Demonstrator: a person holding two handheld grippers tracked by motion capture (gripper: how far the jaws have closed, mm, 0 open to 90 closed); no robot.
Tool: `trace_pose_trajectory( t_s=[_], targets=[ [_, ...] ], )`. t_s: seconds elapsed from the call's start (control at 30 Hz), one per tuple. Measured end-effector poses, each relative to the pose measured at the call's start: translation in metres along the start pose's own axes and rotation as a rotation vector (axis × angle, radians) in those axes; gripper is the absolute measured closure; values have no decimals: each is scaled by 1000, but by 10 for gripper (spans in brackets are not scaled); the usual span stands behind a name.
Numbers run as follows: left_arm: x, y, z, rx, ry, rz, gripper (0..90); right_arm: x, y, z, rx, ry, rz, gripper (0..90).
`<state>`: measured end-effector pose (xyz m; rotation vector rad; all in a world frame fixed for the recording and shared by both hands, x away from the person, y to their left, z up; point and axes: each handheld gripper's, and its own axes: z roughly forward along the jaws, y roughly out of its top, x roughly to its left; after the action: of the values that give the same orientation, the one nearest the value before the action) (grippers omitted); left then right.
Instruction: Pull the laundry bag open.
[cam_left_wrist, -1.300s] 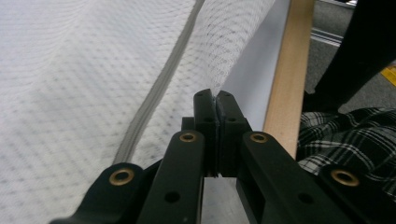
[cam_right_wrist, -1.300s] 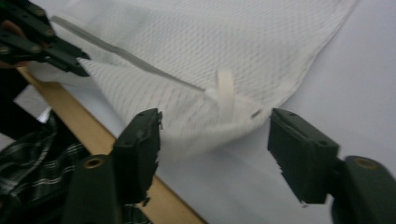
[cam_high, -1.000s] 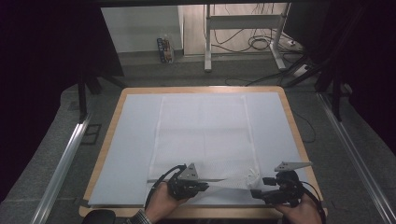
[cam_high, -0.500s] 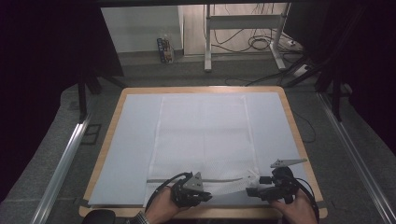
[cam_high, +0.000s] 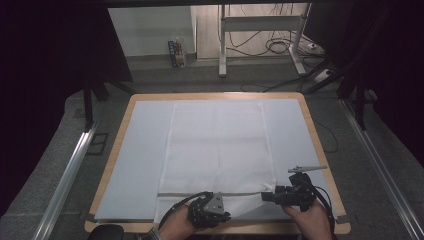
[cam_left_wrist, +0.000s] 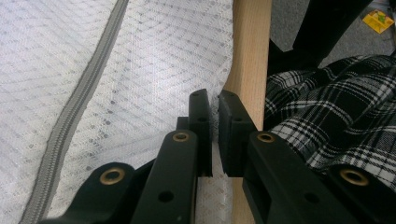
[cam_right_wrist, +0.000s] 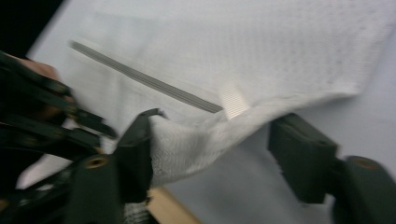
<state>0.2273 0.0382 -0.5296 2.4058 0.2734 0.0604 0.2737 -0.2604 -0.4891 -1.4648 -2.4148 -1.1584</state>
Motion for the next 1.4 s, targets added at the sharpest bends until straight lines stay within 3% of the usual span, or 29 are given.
trace_pose_trajectory(
  t_s=[0.03,0.2,0.33,0.47,0.6,0.83,0.97,1.07,1.1,1.23,1.4],
  targets=[
    [0,0,0,-1,-1,0,849,0,0,0,12,-24,-13,462],
    [2,-1,0,-2,-9,1,833,1,-4,2,51,-50,-59,733],
    [4,-3,0,-40,-34,-49,748,3,-8,1,78,-60,-86,814],
    [9,-4,-6,-74,-54,-74,631,0,-14,-3,90,-49,-99,820],
    [18,-6,-16,-130,-69,-125,520,-11,-23,-9,98,-39,-68,818],
    [31,2,-32,-174,-43,-125,407,-11,-24,-7,124,-63,-92,823],
    [41,14,-38,-184,-5,-121,433,-8,-23,-12,81,-39,-120,825],
    [46,22,-36,-183,8,-123,484,-6,-22,-15,56,-22,-143,826],
    [51,31,-32,-172,12,-111,504,-3,-22,-18,33,-10,-163,826],
    [61,48,-18,-149,-1,-82,570,1,-21,-23,-18,15,-201,826],
    [69,59,-2,-151,-20,-79,623,3,-21,-25,-63,49,-230,826]
  ],
)
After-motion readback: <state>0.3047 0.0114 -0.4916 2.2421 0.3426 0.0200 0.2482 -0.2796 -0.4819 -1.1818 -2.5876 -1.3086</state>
